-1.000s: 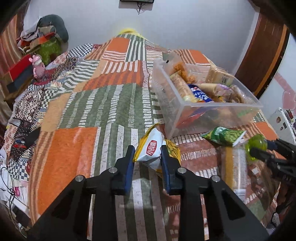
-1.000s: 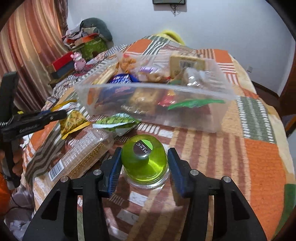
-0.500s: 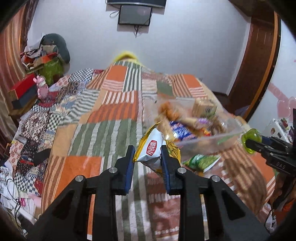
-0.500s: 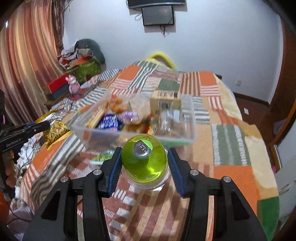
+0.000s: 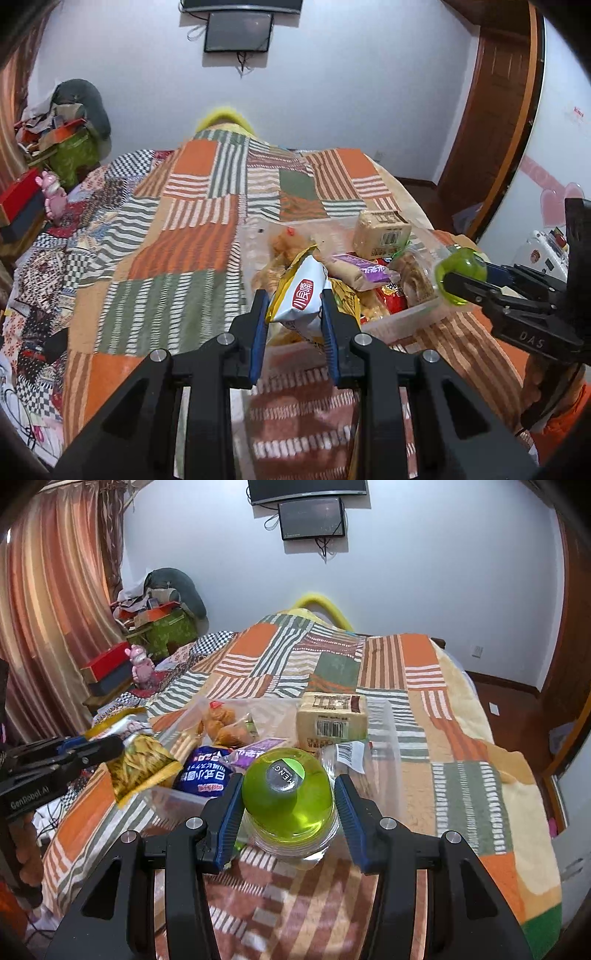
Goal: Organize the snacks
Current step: 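Drop the chip bag into the box with the left tool while the right tool drops the jelly cup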
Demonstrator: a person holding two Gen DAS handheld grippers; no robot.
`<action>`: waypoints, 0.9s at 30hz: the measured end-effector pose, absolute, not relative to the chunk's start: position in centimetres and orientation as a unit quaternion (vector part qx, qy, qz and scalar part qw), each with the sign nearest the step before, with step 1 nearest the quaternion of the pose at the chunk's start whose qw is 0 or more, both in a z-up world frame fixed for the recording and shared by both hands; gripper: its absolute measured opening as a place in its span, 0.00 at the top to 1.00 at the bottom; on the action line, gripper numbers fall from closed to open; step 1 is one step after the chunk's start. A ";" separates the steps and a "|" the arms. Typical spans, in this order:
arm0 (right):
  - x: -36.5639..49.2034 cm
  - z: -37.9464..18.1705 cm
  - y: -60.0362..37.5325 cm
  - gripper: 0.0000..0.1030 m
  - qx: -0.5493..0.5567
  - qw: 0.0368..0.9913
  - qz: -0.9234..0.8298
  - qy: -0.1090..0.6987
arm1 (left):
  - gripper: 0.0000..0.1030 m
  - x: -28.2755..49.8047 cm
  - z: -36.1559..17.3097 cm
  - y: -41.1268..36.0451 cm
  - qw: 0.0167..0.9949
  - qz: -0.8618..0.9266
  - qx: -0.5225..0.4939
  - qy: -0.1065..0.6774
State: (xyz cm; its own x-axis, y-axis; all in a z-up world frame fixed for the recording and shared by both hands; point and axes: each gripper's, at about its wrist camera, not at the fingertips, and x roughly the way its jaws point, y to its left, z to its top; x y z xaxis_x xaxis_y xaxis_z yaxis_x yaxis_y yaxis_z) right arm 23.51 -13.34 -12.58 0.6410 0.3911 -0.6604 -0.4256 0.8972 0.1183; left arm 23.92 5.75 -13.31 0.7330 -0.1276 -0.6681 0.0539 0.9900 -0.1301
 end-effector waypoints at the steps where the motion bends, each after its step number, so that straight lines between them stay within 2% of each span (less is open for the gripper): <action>1: 23.9 -12.8 -13.1 0.55 -0.023 0.905 0.226 0.360 | 0.74 24.3 -13.5 5.7 0.929 -0.051 -0.051 0.364; 14: 26.7 -14.5 -12.5 0.55 -0.021 0.897 0.225 0.380 | 0.74 28.2 -16.2 3.5 0.921 -0.063 -0.035 0.382; 17: 26.5 -14.2 -12.5 0.54 -0.021 0.898 0.224 0.379 | 0.71 28.1 -16.4 3.7 0.920 -0.059 -0.038 0.385; 21: 25.8 -13.5 -12.9 0.47 -0.019 0.901 0.219 0.374 | 0.68 27.0 -15.7 4.1 0.921 -0.059 -0.040 0.384; 25: 24.4 -12.7 -12.9 0.46 -0.019 0.899 0.226 0.374 | 0.67 25.2 -14.2 4.5 0.926 -0.055 -0.040 0.372; 27: 23.5 -12.4 -12.6 0.44 -0.022 0.897 0.232 0.375 | 0.64 23.9 -13.5 4.8 0.928 -0.052 -0.039 0.366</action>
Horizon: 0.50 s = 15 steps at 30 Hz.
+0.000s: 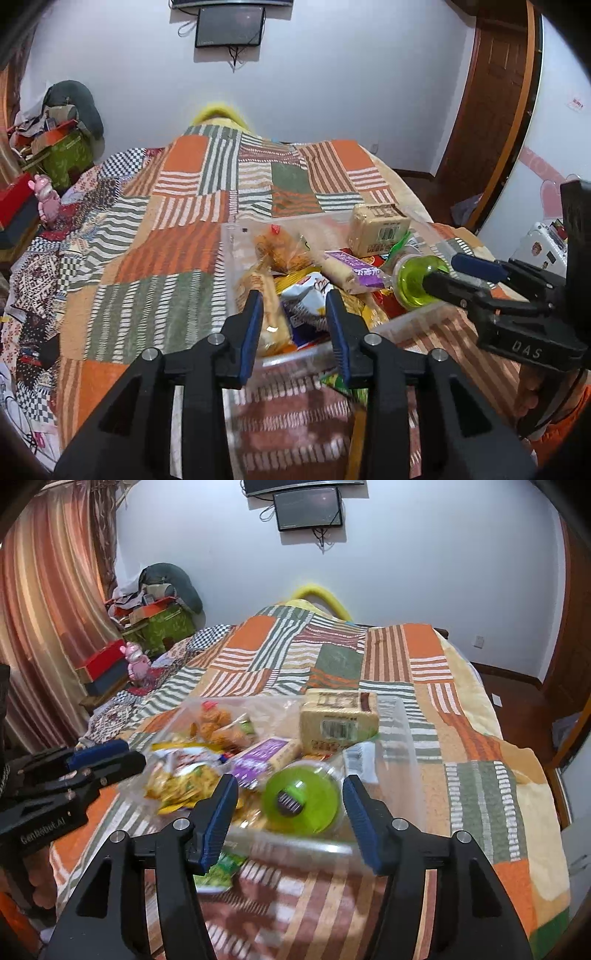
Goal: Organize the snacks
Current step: 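Drop the chip bag into the box with the left tool while the right tool drops the jelly cup, then grasp the green pea snack bag with the left tool while the right tool grasps the long bread stick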
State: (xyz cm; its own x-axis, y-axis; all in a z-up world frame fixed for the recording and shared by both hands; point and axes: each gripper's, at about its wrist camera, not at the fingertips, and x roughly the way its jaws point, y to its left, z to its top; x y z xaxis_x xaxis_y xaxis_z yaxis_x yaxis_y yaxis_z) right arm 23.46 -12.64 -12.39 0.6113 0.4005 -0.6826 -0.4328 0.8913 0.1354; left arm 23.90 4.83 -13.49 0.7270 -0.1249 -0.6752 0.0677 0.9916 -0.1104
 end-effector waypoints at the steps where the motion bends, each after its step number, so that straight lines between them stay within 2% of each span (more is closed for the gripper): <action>1: 22.7 -12.3 -12.4 0.43 -0.023 0.896 0.236 0.376 | 0.63 23.5 -13.2 5.0 0.929 -0.049 -0.038 0.364; 4: 20.7 -12.4 -11.5 0.35 -0.028 0.889 0.250 0.383 | 0.58 21.3 -12.9 5.8 0.931 -0.040 -0.035 0.362; 6: 19.5 -12.8 -10.7 0.23 -0.034 0.884 0.256 0.390 | 0.56 19.9 -13.0 6.3 0.930 -0.035 -0.035 0.365; 9: 18.2 -13.9 -9.3 0.13 -0.038 0.878 0.258 0.402 | 0.55 17.8 -13.6 7.3 0.925 -0.029 -0.037 0.378; 15: 17.5 -17.4 -6.4 0.08 -0.059 0.853 0.258 0.449 | 0.55 14.9 -15.5 8.7 0.912 -0.018 -0.038 0.409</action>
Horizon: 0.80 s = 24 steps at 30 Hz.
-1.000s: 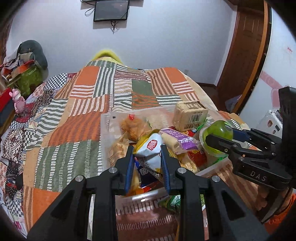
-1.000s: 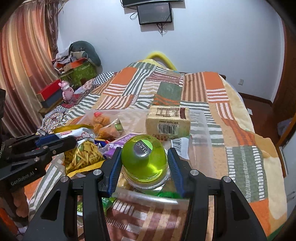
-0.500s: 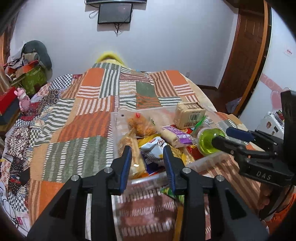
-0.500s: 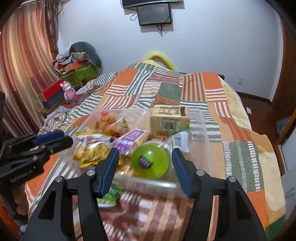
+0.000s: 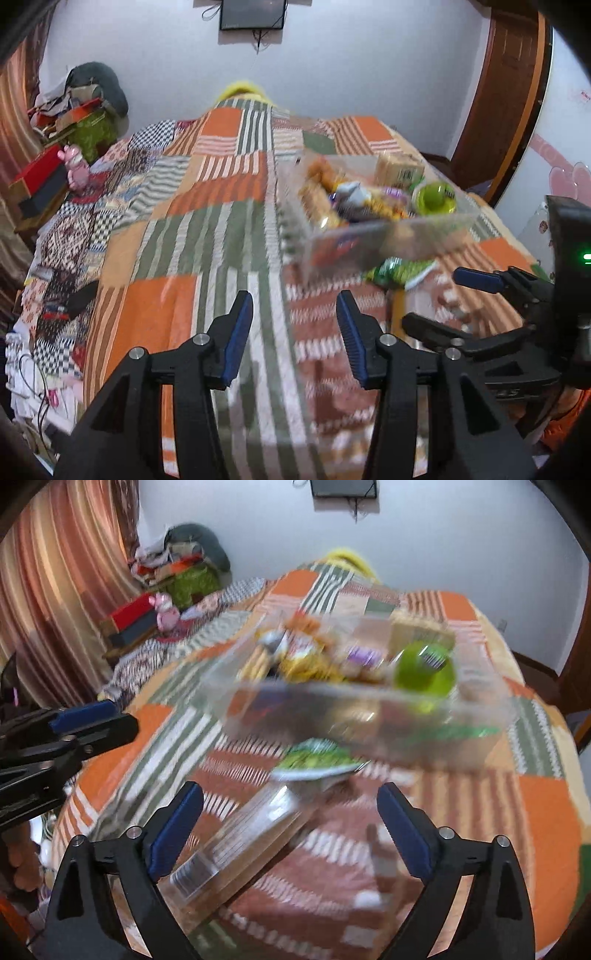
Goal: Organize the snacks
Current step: 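Grasp the green pea snack bag with the left tool while the right tool grasps the long bread stick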
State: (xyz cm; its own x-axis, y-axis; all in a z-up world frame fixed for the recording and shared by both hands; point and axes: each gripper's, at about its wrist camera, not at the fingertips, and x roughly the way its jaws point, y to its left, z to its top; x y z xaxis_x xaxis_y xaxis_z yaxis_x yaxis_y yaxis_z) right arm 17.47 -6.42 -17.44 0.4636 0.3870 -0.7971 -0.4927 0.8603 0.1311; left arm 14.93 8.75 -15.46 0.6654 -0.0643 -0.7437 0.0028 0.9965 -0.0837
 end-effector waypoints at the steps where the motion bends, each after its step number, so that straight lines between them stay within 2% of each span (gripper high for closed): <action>1: 17.5 -18.1 -6.0 0.08 -0.064 0.846 0.261 0.460 | 0.55 14.5 -15.8 8.9 0.910 -0.016 -0.040 0.413; 5: 17.0 -19.5 -5.2 0.11 -0.084 0.830 0.273 0.479 | 0.55 13.7 -17.0 9.1 0.903 -0.017 -0.052 0.426; 8: 16.6 -19.3 -6.1 0.23 -0.063 0.821 0.295 0.485 | 0.55 13.4 -17.7 8.6 0.899 -0.019 -0.054 0.435; 11: 16.7 -18.8 -7.3 0.45 -0.037 0.808 0.324 0.490 | 0.55 13.5 -18.3 7.9 0.895 -0.025 -0.053 0.442; 17: 15.9 -17.8 -9.5 0.63 -0.038 0.817 0.328 0.473 | 0.55 14.1 -18.6 5.7 0.893 -0.040 -0.043 0.445; 22: 15.7 -16.6 -11.5 0.86 -0.064 0.842 0.301 0.444 | 0.55 15.3 -18.8 3.7 0.891 -0.053 -0.037 0.449; 24: 16.1 -16.6 -12.5 0.88 -0.071 0.848 0.287 0.440 | 0.55 15.8 -18.8 3.2 0.891 -0.058 -0.036 0.450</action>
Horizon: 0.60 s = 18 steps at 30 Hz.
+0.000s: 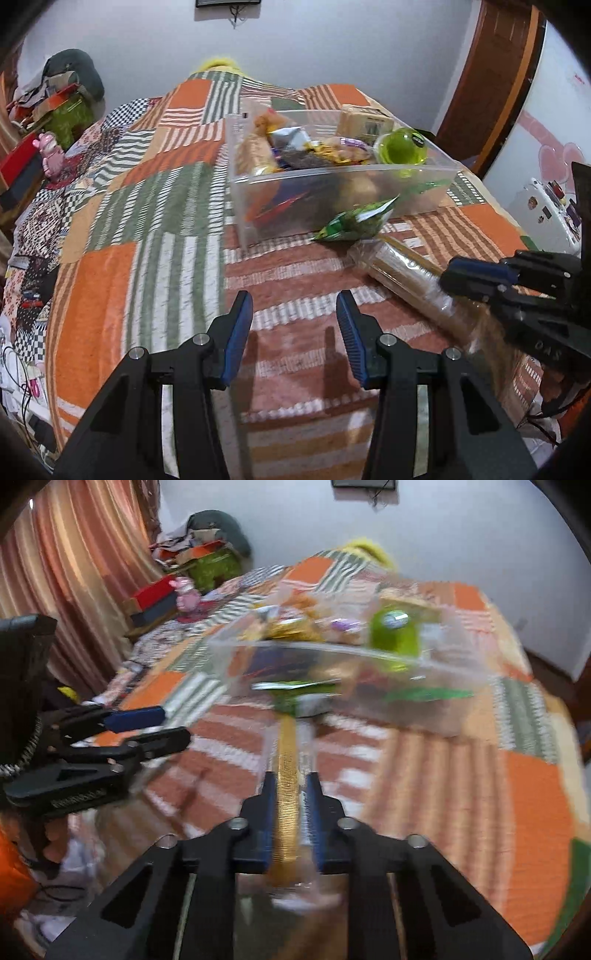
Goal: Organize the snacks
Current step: 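Grasp the green pea snack bag with the left tool while the right tool grasps the long bread stick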
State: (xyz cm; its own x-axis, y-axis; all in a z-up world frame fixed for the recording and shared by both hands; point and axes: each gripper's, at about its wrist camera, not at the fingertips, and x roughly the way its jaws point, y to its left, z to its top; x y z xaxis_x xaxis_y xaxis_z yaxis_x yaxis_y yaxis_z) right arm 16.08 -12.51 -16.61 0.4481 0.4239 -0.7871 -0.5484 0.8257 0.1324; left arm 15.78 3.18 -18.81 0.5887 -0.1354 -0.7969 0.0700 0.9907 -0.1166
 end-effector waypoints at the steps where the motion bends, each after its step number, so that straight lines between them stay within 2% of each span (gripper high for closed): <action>1: 16.4 -16.6 -13.3 0.88 -0.062 0.848 0.285 0.442 | 0.55 16.1 -18.8 2.8 0.891 -0.061 -0.036 0.449; 5: 16.5 -16.2 -13.9 0.85 -0.069 0.854 0.276 0.436 | 0.55 16.8 -18.7 1.7 0.892 -0.066 -0.032 0.445; 9: 16.8 -17.1 -12.6 0.67 -0.073 0.842 0.292 0.448 | 0.55 16.9 -19.0 1.4 0.890 -0.068 -0.030 0.450; 13: 17.5 -18.2 -11.3 0.55 -0.080 0.834 0.298 0.457 | 0.55 16.9 -19.4 1.8 0.886 -0.068 -0.028 0.458; 16: 17.8 -19.0 -10.9 0.54 -0.088 0.825 0.306 0.467 | 0.53 17.1 -19.5 2.1 0.885 -0.069 -0.034 0.460; 18: 17.6 -19.1 -11.0 0.60 -0.091 0.828 0.305 0.462 | 0.51 17.4 -19.5 2.1 0.885 -0.071 -0.039 0.459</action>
State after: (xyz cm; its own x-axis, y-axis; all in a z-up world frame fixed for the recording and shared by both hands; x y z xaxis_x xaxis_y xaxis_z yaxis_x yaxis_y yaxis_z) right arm 17.61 -11.00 -19.12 0.3871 0.4214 -0.8201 -0.5901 0.7967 0.1308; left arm 17.37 2.08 -19.51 0.5678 -0.1622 -0.8070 0.0901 0.9867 -0.1350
